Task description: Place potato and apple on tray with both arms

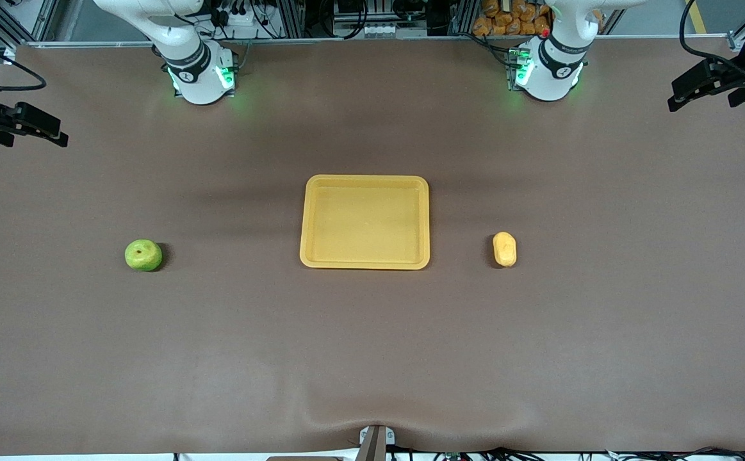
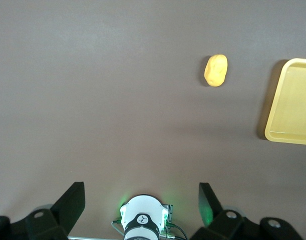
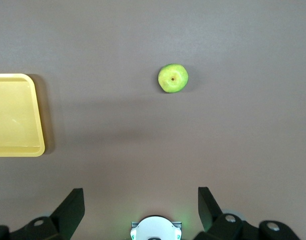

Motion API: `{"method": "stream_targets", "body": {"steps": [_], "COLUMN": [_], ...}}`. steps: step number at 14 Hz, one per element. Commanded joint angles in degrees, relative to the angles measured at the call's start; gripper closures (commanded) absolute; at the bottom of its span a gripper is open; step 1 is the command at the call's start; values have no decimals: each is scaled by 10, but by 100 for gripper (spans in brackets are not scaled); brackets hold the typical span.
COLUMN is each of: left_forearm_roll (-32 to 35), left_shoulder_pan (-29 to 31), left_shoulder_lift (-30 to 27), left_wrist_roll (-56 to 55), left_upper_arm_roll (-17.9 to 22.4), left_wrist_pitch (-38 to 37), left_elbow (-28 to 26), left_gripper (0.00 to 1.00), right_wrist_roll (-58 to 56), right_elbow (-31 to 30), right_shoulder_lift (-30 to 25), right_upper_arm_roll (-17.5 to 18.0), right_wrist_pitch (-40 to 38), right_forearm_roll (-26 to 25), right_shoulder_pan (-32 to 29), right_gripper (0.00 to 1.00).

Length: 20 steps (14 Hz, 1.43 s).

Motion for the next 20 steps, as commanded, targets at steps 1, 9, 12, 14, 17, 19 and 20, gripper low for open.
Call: {"method": "stream_targets", "body": {"steps": [1, 9, 12, 14, 17, 19, 20], "left_forearm_roll": [-11, -12, -12, -12, -12, -12, -12], "left_shoulder_pan": [4, 16, 12, 7, 7, 7, 7], "left_shoulder_lift": [-4, -4, 2, 18, 53, 60, 61], "left_wrist_roll": [-4, -4, -4, -5, -27, -58, -76], "left_upper_arm_roll": [0, -3, -7, -20, -42, -59, -65], "left_wrist_pitch": [3, 91, 181, 240, 275, 326, 362], "left_elbow": [-10, -93, -156, -185, -196, -233, -256], "left_gripper": [0, 0, 0, 0, 0, 0, 0], "right_wrist_roll": [-6, -6, -6, -7, -7, -7, -5], "right_elbow": [-24, -141, -176, -167, -124, -110, -106], "right_shoulder_lift": [-2, -5, 5, 46, 128, 166, 181], "right_upper_arm_roll": [11, 11, 10, 11, 11, 12, 12], "right_wrist_pitch": [36, 147, 212, 243, 249, 261, 263], "right_forearm_roll": [-8, -8, -8, -7, -5, 0, 3], "right_shoulder_pan": [-1, -6, -12, -6, 14, 17, 22], "right_gripper": [0, 0, 0, 0, 0, 0, 0]}}
